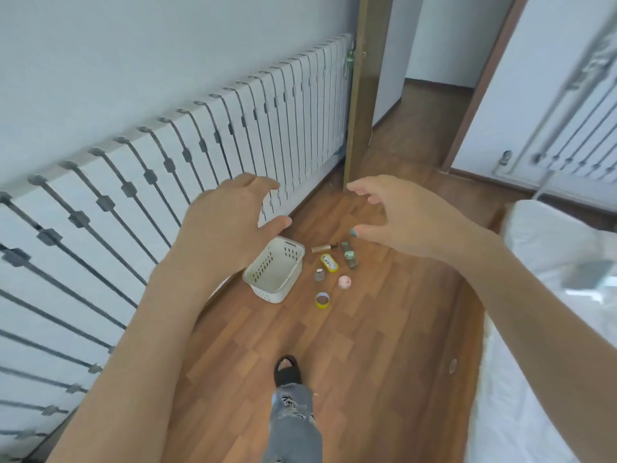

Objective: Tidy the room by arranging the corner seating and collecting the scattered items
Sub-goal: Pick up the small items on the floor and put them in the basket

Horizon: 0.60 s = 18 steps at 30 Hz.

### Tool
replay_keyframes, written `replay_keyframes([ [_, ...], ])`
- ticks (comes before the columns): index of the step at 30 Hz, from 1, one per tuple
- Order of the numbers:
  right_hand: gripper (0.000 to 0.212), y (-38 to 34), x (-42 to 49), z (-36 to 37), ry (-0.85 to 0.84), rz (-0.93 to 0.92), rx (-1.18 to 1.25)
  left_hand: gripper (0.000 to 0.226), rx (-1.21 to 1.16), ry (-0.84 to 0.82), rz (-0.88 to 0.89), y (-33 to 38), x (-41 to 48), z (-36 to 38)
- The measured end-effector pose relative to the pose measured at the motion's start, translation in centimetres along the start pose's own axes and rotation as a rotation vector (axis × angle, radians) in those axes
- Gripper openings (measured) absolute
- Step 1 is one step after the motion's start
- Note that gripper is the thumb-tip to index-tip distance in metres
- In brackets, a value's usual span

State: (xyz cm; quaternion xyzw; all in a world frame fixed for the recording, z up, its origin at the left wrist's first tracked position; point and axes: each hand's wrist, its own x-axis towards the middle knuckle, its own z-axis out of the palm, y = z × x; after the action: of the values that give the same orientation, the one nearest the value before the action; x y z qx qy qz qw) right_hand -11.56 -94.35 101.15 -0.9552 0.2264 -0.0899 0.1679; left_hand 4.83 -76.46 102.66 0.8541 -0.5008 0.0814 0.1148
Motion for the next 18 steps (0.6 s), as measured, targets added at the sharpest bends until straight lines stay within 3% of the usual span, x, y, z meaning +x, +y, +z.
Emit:
replay_keyframes([
  [18, 0.065, 4.7, 25.7, 5.0, -0.029, 0.233, -0.022, 0.049, -0.075, -0.054, 0.184, -12.6, 25.1, 9.7],
])
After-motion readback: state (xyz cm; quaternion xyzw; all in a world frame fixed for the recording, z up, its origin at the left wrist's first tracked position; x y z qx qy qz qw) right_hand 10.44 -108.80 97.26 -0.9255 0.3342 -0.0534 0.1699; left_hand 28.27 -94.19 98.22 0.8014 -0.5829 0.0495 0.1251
